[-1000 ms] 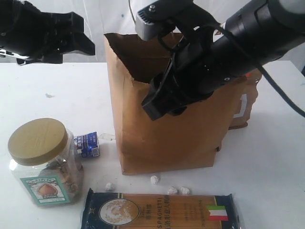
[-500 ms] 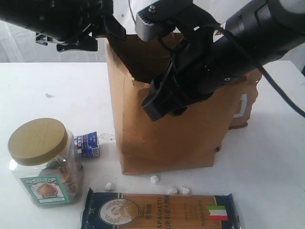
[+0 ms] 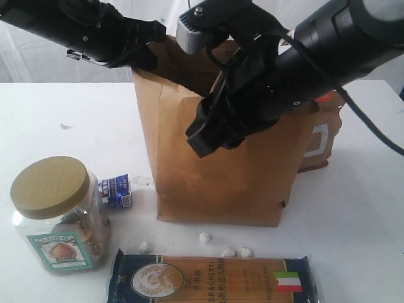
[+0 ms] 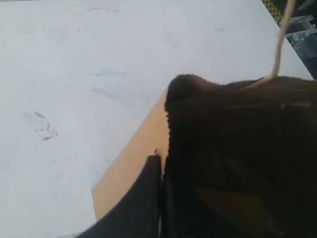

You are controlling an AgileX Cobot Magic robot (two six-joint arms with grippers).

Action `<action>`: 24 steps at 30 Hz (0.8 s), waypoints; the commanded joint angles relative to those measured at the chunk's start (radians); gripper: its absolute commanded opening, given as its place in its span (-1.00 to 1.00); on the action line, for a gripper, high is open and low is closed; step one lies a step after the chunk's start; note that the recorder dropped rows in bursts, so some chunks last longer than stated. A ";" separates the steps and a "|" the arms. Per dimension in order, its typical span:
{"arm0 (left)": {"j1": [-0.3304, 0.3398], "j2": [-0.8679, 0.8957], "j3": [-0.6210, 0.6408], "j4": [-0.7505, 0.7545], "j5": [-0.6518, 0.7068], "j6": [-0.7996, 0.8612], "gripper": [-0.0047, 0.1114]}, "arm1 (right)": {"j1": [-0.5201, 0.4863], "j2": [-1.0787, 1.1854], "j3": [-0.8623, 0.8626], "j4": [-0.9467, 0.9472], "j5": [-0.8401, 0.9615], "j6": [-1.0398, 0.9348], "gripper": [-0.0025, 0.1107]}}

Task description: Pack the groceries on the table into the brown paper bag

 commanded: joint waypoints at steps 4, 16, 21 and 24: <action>-0.001 0.052 -0.122 -0.010 -0.055 0.050 -0.91 | 0.000 0.011 0.002 -0.022 -0.083 -0.009 -0.14; 0.006 0.102 -0.200 0.037 -0.100 0.079 -0.92 | 0.000 0.027 -0.080 -0.054 -0.122 -0.007 -0.14; 0.014 0.102 -0.206 0.090 -0.077 0.075 -0.92 | 0.000 0.089 -0.133 -0.054 -0.082 0.014 0.05; 0.033 0.102 -0.206 0.090 -0.066 0.075 -0.92 | 0.000 0.120 -0.157 -0.072 -0.051 0.019 0.28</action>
